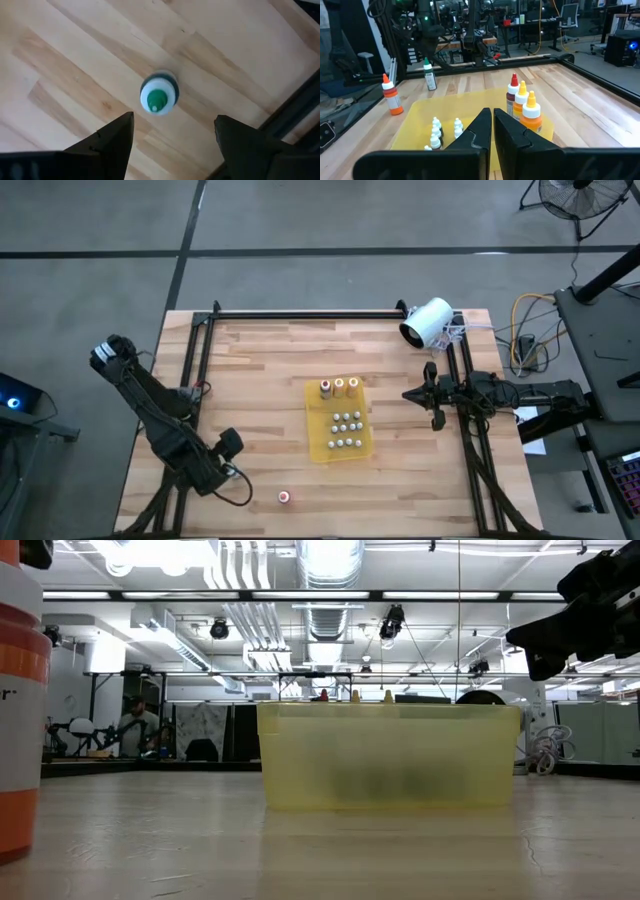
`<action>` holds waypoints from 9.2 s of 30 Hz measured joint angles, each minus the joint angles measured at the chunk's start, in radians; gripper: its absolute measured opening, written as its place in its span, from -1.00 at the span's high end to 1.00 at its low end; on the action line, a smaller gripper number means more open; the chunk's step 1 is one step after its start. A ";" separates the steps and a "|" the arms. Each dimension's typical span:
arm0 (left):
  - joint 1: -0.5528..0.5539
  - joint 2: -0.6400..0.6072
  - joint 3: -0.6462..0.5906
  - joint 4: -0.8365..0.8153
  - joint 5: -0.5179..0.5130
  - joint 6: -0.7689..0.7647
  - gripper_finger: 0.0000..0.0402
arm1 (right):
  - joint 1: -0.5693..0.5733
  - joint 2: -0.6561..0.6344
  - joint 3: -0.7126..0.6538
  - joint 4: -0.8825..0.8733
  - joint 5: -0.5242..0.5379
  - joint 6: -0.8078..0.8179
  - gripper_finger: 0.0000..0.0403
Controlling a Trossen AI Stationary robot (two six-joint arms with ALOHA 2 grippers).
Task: Pick & Place food coloring
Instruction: Put the large green food coloring bottle into the yellow bin
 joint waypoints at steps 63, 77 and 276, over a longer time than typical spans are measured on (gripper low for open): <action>0.049 -0.001 -0.165 0.253 -0.012 -0.119 0.53 | 0.000 0.000 0.000 0.000 0.000 -0.002 0.94; 0.177 0.000 0.000 0.201 0.014 -0.013 0.52 | 0.000 0.000 0.000 0.000 0.000 0.001 0.94; 1.037 0.594 0.504 0.281 0.072 0.125 0.37 | 0.000 0.009 0.000 0.000 0.000 0.001 0.94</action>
